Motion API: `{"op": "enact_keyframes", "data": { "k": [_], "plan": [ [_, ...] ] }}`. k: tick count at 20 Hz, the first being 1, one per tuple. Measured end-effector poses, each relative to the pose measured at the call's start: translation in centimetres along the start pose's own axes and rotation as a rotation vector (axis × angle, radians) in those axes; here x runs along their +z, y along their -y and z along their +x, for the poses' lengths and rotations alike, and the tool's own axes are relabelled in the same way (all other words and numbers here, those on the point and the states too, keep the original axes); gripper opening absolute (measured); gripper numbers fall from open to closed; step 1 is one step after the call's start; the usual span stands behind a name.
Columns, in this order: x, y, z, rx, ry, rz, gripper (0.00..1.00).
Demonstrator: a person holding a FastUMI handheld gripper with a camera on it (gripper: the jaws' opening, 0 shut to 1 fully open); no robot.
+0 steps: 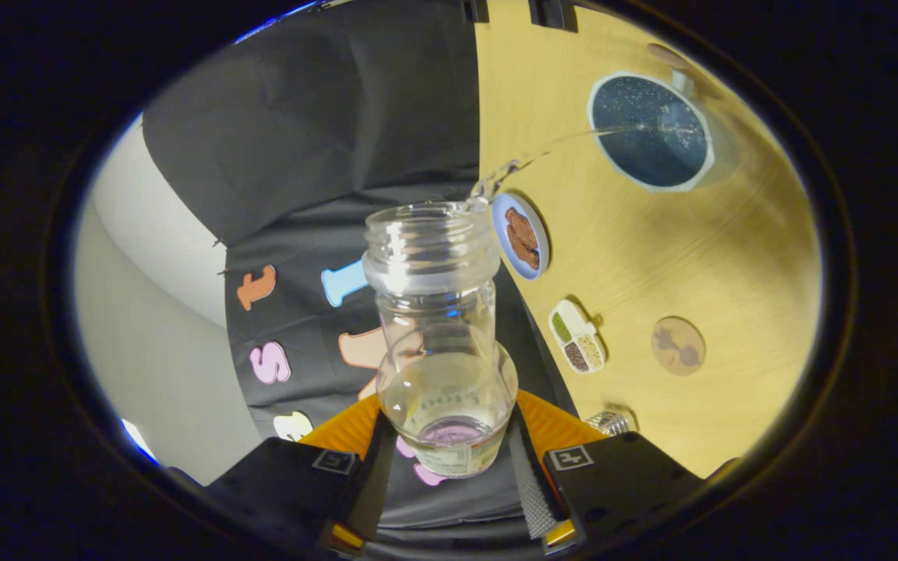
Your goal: Take the bottle from table, then pour the juice into the cup, finally place the bottle on the coaster
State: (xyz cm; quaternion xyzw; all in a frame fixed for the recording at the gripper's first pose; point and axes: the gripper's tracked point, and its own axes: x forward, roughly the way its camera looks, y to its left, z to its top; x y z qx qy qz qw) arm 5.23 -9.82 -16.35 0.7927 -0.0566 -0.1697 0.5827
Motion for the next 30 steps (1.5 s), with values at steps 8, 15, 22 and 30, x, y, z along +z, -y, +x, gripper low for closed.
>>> {"op": "enact_keyframes", "data": {
  "k": [8,15,22,30],
  "plan": [
    [0.17,-0.39,0.12,0.010,0.010,0.043,0.74],
    [0.45,-0.61,0.49,0.016,0.024,0.076,0.74],
    [0.63,-0.69,0.61,0.020,0.035,0.106,0.74],
    [0.73,-0.85,0.68,0.018,0.047,0.142,0.74]
  ]
}}
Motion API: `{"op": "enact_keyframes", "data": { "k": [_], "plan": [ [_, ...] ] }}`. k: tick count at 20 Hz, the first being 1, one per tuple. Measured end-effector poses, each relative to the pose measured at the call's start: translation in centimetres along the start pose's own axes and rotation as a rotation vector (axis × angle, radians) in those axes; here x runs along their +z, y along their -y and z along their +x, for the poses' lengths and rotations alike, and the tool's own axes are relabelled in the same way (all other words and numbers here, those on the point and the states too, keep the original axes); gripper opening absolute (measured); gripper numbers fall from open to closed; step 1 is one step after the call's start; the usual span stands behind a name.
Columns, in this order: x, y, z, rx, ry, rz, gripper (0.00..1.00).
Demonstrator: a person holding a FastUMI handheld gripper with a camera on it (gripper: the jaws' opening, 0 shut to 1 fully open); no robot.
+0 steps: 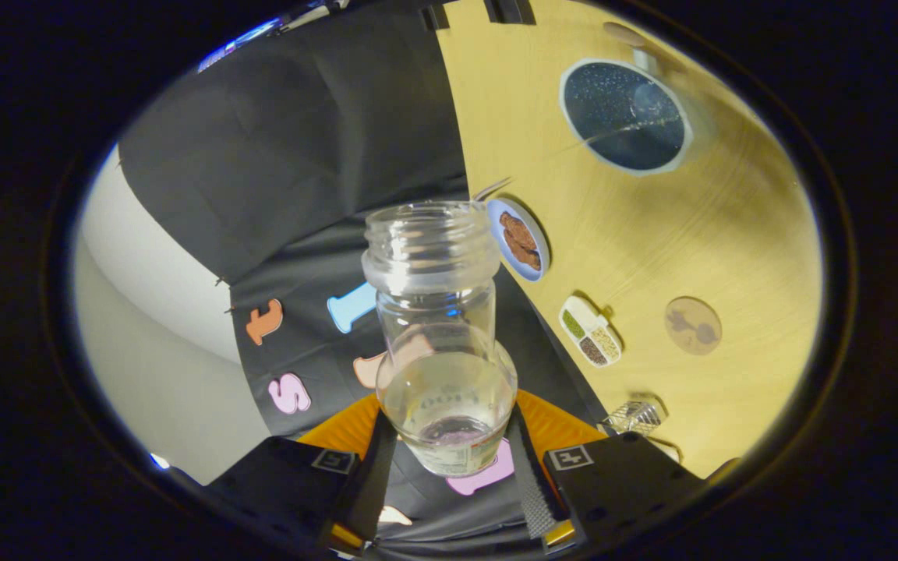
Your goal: Take the bottle from table, then pour the juice into the cup, finally place the bottle on the coaster
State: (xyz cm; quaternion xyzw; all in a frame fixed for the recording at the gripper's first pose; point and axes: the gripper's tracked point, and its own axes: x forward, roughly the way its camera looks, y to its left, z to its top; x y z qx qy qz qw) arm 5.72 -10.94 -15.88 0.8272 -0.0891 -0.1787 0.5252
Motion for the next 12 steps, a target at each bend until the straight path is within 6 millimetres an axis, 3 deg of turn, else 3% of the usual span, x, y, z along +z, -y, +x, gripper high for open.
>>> {"op": "enact_keyframes", "data": {
  "k": [12],
  "plan": [
    [0.84,-1.01,0.27,0.022,0.032,0.062,0.74]
  ]
}}
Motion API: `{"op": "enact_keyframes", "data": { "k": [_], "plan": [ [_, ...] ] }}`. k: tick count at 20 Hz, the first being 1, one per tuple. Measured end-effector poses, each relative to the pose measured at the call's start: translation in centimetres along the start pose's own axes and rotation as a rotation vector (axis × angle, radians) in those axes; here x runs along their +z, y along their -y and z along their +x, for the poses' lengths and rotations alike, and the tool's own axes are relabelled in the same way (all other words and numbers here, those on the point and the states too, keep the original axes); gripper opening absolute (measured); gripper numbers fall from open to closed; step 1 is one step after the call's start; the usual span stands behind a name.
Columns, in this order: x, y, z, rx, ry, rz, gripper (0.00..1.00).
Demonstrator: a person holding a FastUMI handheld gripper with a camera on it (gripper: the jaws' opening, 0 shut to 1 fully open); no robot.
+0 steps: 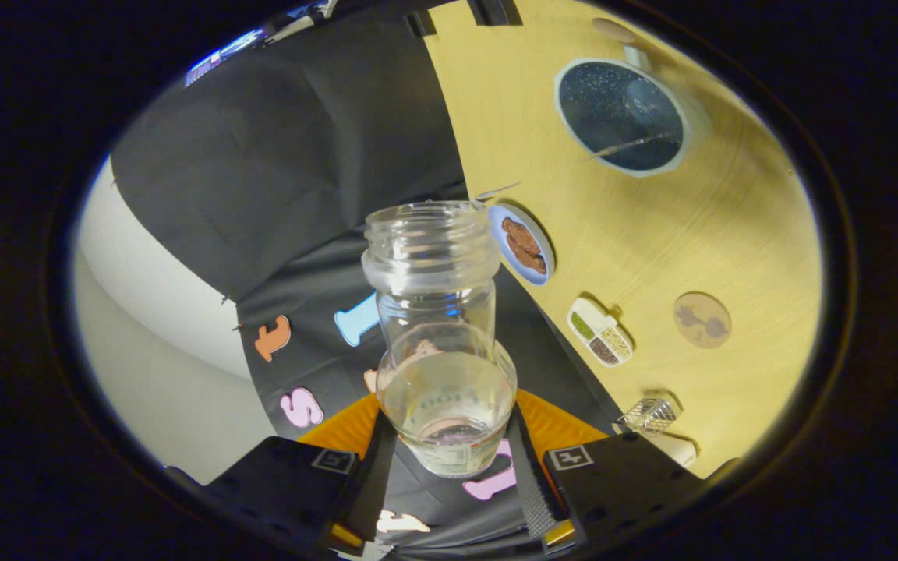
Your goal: Take the bottle from table, then pour the juice into the cup, finally place the bottle on the coaster
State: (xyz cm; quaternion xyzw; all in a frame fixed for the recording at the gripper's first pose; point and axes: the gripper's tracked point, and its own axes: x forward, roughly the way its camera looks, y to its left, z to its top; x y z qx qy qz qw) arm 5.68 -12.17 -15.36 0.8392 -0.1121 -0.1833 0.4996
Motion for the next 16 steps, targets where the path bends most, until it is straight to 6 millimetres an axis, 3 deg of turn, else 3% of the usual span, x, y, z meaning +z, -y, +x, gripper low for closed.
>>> {"op": "enact_keyframes", "data": {
  "k": [16],
  "plan": [
    [0.94,0.19,0.55,0.006,0.034,0.069,0.74]
  ]
}}
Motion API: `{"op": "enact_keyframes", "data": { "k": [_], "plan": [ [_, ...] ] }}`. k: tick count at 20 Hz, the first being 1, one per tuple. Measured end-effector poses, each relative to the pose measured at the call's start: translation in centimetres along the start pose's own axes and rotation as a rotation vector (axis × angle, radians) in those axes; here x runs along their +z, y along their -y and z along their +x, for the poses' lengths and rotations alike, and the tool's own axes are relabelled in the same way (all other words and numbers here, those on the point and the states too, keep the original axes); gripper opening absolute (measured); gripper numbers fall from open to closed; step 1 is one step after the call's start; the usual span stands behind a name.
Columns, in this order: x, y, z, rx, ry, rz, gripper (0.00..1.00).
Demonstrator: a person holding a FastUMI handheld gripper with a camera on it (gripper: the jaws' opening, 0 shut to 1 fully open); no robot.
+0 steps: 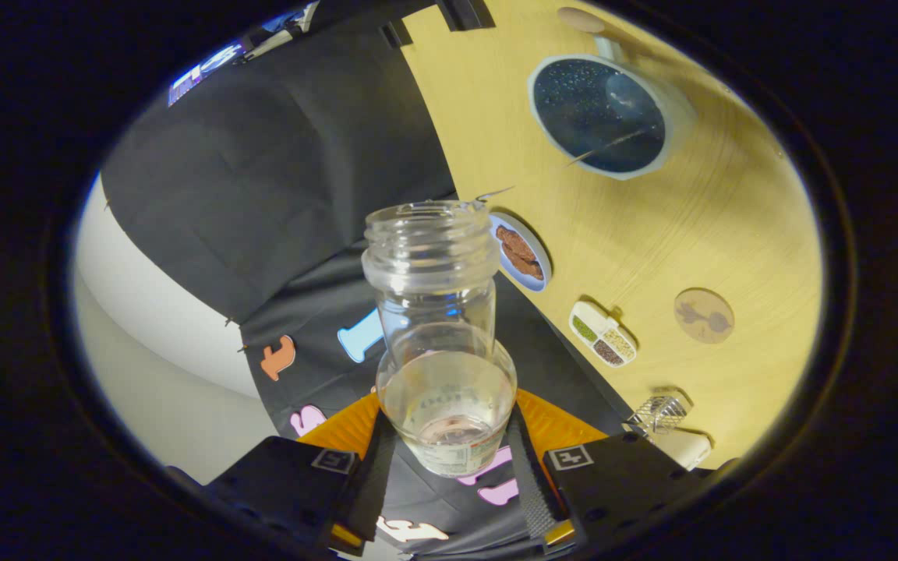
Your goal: Take the bottle from table, then pour the juice into the cup, finally place the bottle on the coaster
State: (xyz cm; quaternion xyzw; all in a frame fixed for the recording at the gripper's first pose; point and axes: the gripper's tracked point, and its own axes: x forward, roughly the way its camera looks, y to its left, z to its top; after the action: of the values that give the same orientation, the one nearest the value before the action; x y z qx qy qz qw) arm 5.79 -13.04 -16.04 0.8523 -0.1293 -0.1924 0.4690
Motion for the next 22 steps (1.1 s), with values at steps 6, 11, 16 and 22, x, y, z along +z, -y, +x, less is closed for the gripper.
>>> {"op": "enact_keyframes", "data": {
  "k": [6,11,16,22],
  "plan": [
    [-0.1,0.3,0.4,-0.006,0.002,-0.006,0.74],
    [-0.5,1.3,0.3,-0.037,-0.002,-0.110,0.74],
    [-1.6,2.0,0.3,-0.068,-0.037,-0.325,0.74],
    [-2.9,2.1,1.0,-0.069,-0.061,-0.620,0.74]
  ]
}}
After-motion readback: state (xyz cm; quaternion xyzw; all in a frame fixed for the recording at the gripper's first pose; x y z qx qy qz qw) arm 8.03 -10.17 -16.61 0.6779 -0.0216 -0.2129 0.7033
